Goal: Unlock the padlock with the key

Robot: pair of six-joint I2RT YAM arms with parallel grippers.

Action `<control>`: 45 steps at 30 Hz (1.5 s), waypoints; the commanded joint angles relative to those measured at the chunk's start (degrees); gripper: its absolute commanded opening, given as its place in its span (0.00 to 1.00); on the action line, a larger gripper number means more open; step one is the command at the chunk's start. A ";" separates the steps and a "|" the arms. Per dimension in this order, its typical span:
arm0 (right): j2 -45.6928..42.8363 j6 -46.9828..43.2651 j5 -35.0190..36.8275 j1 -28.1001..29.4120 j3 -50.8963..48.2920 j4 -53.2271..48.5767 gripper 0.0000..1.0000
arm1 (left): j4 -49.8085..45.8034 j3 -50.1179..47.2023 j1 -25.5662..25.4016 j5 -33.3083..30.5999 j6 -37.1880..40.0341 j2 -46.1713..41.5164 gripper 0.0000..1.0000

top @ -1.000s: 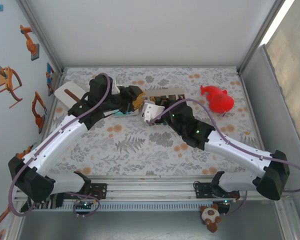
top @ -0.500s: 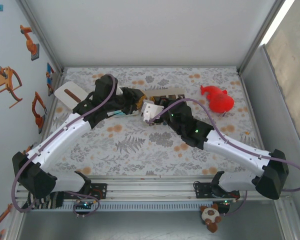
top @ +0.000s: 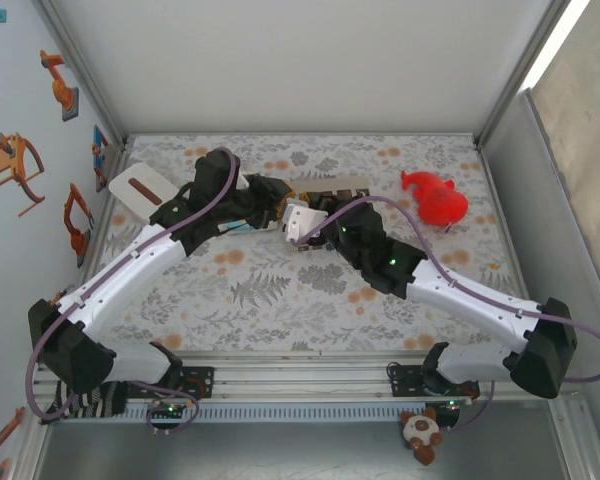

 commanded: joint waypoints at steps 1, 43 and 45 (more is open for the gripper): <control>-0.80 0.89 2.09 0.56 -0.62 2.55 0.00 | -0.58 1.84 -0.37 -1.54 -1.02 -0.10 0.23; 0.64 6.19 0.27 1.83 0.09 2.56 0.04 | 1.29 1.58 -0.46 -1.68 0.93 0.79 0.00; -0.52 7.60 -0.39 1.81 -0.12 0.98 0.12 | 0.69 2.09 -0.36 -2.45 3.42 0.76 0.00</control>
